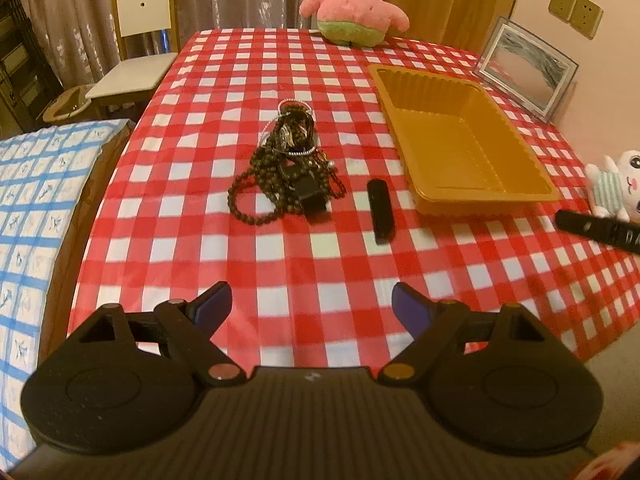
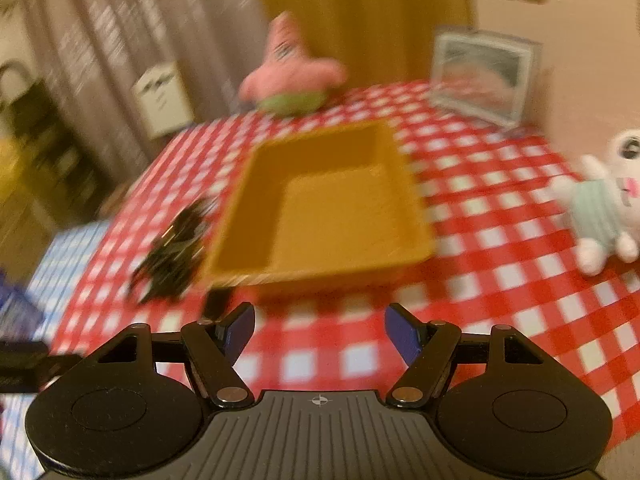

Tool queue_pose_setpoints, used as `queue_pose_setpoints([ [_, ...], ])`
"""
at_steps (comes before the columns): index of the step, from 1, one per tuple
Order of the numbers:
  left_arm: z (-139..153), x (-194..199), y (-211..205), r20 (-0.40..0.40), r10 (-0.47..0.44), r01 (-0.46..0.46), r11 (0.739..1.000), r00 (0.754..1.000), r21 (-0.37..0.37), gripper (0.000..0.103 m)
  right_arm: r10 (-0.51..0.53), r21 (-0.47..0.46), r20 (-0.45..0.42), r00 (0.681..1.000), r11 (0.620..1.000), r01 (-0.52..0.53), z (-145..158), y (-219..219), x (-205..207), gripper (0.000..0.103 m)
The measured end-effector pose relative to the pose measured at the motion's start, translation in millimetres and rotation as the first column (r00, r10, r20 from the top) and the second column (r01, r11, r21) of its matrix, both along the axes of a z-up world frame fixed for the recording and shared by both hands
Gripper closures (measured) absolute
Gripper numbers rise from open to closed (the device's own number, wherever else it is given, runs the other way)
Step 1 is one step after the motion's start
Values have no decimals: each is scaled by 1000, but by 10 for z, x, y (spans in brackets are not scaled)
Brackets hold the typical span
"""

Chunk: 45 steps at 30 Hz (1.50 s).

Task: Organize jewelry
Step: 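Grip the orange tray rim with the right tool while the left tool approaches the black tube, then close the left gripper on the small black tube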

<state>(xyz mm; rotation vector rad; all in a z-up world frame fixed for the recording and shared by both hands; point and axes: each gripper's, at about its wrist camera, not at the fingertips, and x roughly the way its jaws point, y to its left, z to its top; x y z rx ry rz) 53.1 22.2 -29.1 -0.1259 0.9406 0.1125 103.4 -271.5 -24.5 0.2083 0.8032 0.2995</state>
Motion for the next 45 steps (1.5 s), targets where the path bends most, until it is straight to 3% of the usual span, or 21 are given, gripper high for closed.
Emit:
queue_pose_setpoints([
  [6,-143,227,19,24,10,-11,1000,1000,27,17,-187,82,113,976,981,178,-260,-407,268,31],
  [11,-284,399,39,20,35,-36,999,999,35,17,-240,123,167,956,967,222,-468,-460,445,32],
  [13,-331,460,57,14,48,-49,998,999,27,17,-234,126,184,955,969,213,-555,-447,525,45],
  [20,-456,615,13,3,68,-68,997,998,33,18,-191,108,177,965,979,174,-814,-340,819,61],
  [22,-478,643,-11,3,71,-71,997,997,33,18,-167,107,176,970,983,150,-858,-315,898,73],
  [27,-533,694,-62,-8,75,-74,997,997,37,18,-86,33,187,979,996,81,-873,-235,1017,101],
  [31,-601,758,-104,-24,65,-65,997,998,33,22,15,-90,215,976,996,5,-784,-152,1081,100],
  [36,-659,869,-205,-23,33,-33,999,999,20,25,151,-265,243,958,960,-84,-539,32,1171,100],
  [45,-761,1095,-422,-4,-49,49,998,999,27,41,188,-395,226,956,915,-87,-276,187,1297,100],
])
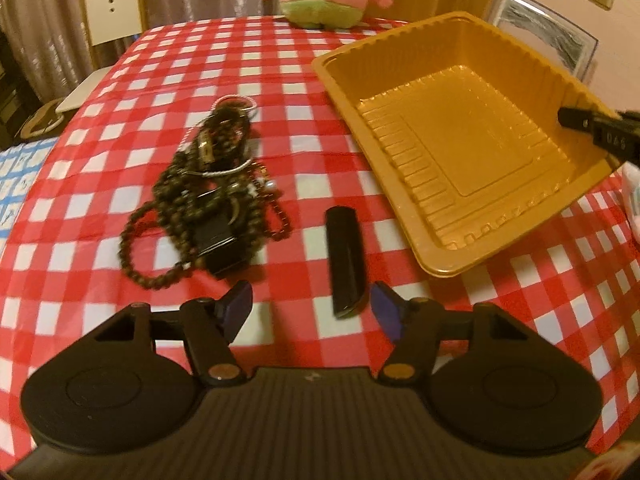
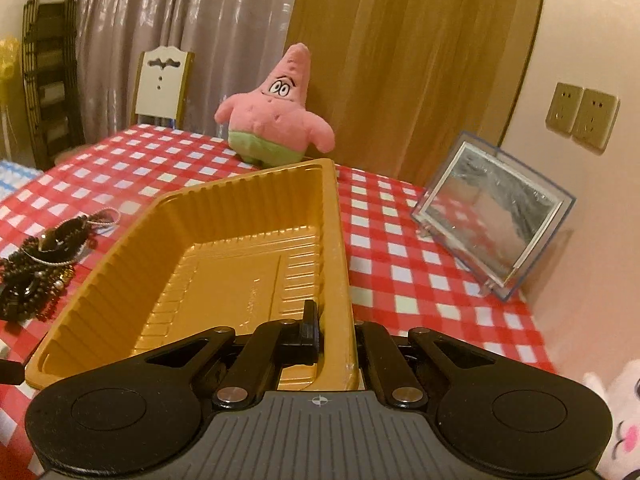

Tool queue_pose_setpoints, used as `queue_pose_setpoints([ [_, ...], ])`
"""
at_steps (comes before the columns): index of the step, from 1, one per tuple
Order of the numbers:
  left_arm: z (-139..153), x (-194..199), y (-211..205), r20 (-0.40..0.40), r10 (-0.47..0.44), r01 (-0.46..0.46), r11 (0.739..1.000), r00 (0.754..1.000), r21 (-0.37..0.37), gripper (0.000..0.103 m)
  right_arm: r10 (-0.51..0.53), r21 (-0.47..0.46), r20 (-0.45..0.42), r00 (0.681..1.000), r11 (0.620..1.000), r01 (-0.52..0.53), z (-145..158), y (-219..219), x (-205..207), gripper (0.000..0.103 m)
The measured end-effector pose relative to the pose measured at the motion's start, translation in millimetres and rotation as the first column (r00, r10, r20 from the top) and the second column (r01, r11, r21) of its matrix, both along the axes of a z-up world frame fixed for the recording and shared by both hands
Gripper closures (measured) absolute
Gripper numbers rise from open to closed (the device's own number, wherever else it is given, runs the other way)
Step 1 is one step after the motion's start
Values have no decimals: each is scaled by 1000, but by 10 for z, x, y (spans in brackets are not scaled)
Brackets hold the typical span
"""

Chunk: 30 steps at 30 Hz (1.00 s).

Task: Organize jewelry
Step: 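Close the left gripper on the small black tube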

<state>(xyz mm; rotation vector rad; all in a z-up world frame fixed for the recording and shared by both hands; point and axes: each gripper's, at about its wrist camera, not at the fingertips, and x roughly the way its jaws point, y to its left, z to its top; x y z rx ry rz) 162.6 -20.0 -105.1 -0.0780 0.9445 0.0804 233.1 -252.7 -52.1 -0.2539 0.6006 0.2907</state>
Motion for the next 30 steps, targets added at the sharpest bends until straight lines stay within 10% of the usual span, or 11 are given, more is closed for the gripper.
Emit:
queue_pose_setpoints([
  [15,-216,282,-178,42,-43,41,998,998,38,84,-36,-26,-20,999,999,36,60,27,62,100],
  [30,104,133,-47,108,13,-12,1000,994,-8,84,-10,-32,-23,1000,999,9,63,60,84,100],
])
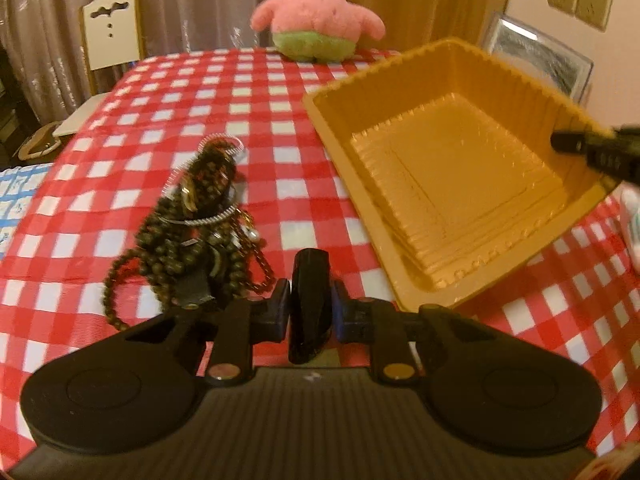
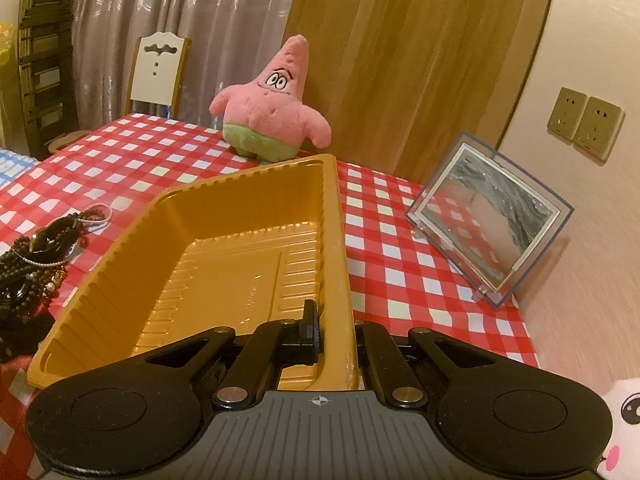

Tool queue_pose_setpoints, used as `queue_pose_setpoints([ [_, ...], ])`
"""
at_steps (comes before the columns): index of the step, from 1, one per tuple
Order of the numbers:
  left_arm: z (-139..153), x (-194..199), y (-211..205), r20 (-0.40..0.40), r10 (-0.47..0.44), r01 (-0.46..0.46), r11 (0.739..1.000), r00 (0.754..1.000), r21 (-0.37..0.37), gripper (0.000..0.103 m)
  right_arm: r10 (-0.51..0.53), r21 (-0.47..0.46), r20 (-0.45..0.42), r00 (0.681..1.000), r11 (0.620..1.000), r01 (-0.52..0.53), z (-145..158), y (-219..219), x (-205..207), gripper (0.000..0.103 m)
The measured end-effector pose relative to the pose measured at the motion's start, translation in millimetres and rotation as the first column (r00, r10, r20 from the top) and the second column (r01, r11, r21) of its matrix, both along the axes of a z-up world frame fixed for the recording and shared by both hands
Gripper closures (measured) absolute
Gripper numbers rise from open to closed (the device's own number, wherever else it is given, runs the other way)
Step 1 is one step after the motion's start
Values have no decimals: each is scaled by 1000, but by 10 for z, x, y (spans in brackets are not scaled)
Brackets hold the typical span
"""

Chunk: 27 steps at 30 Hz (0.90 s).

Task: Organize jewelry
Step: 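Close the left gripper on the small black tube, then carry the black tube into the tray and open the left gripper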

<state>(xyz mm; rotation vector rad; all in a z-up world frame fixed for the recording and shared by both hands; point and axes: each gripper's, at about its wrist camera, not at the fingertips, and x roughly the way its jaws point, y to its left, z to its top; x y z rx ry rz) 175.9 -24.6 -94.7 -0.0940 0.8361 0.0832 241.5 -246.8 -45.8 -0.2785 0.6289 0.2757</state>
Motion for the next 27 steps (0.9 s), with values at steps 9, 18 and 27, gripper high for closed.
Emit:
queue_pose_setpoints([
  [9,379,97,-58,66,-4,12,992,998,-124,84,18,0,-6,1000,1000,-18,-18,-9,20,100],
  [18,200,496,-400,40,-67,74,979,997,-188,84,34,-17,3,999,999,-34,-18,-7,26,100],
  [27,195,420,-335,37,-48,56,972,998,-227,83,50,-52,33,998,998,-48,-30,26,-4,100],
])
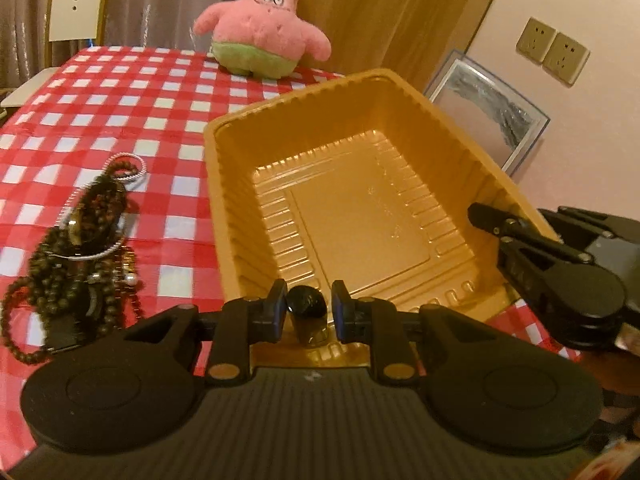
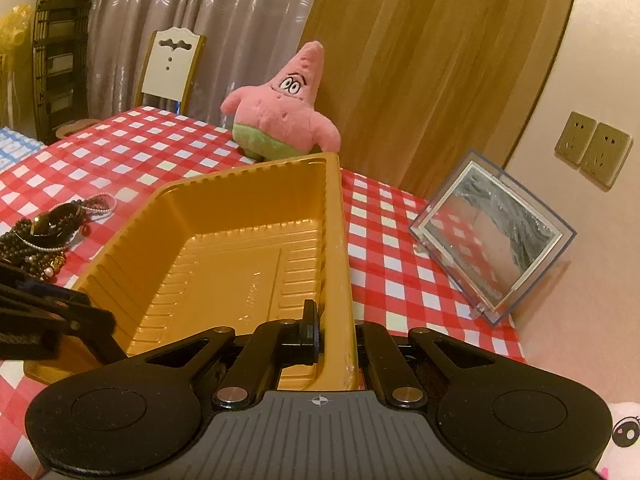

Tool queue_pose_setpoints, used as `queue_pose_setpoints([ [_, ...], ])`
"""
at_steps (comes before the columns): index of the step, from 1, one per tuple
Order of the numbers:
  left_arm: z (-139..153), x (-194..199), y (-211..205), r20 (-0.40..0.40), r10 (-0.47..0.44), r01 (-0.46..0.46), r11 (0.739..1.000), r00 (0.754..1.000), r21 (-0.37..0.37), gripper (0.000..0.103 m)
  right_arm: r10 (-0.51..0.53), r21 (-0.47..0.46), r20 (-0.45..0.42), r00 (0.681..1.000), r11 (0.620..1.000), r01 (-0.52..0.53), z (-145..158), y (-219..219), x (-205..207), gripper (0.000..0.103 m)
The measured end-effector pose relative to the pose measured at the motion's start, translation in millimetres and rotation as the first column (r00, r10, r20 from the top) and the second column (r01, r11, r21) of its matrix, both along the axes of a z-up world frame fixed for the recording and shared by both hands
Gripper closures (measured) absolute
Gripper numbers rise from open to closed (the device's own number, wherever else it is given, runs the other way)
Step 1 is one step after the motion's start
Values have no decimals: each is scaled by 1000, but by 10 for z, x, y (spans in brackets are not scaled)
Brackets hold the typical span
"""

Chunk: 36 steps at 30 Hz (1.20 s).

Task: Organize jewelry
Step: 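Carry the black tube into the tray and open the left gripper, then grasp the black watch from the jewelry pile with the left gripper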

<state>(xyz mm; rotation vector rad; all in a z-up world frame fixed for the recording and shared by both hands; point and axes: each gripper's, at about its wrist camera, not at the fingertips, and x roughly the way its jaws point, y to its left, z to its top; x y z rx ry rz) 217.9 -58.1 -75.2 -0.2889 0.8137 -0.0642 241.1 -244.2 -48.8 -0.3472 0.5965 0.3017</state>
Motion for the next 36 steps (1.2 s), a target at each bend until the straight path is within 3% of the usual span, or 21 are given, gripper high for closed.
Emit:
queue_pose_setpoints([
  [5,150,-358,224,23,52,-53,998,998,28,83,-10,2,-4,1000,1000,10,-3,3,3,100],
  [11,65,-658,647,-40,132,-131,991,990,42,83,-35,2,-12,999,999,35,5,36,-18,100],
  [14,-18,-677,785,-65,145,-141,988,987,54,79,-55,-1,-19,998,999,55,6,69,-25,100],
  [17,-85,-640,906,-85,155,-149,986,984,68,68,-75,-11,-18,997,997,75,13,118,-52,100],
  [22,-158,-526,1011,-98,126,-117,988,987,100,61,-113,-25,-14,994,993,112,37,238,-92,100],
  [27,-263,-388,1059,-117,104,-90,988,988,125,65,-141,-37,-16,990,989,140,39,305,-133,100],
  [29,-301,-347,1078,-125,81,-66,990,989,126,78,-152,-36,-18,988,988,151,32,314,-151,100],
  [36,-203,-427,1099,-79,-36,45,993,996,112,83,-188,-31,-27,982,982,187,2,335,-225,100],
])
